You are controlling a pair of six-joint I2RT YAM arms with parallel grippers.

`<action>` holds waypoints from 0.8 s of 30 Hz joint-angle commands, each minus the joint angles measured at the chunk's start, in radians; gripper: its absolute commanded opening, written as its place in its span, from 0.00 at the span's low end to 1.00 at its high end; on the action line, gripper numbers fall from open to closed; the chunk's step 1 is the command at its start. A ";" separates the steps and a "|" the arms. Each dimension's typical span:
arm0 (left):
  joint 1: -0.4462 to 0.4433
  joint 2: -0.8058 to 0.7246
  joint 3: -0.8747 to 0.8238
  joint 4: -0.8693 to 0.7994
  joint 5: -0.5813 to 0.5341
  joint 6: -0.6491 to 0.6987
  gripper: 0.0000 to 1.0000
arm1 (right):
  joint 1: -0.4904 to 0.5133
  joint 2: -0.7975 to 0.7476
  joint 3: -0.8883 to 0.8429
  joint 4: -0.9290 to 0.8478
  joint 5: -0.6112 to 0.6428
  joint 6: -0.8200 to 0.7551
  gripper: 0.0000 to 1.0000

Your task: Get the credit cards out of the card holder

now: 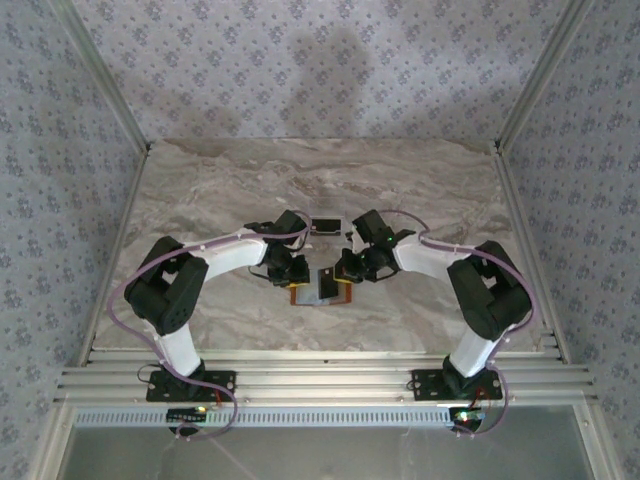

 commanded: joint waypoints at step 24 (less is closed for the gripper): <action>-0.007 -0.073 0.015 -0.023 0.007 -0.013 0.24 | -0.054 -0.147 0.141 -0.237 0.084 -0.280 0.00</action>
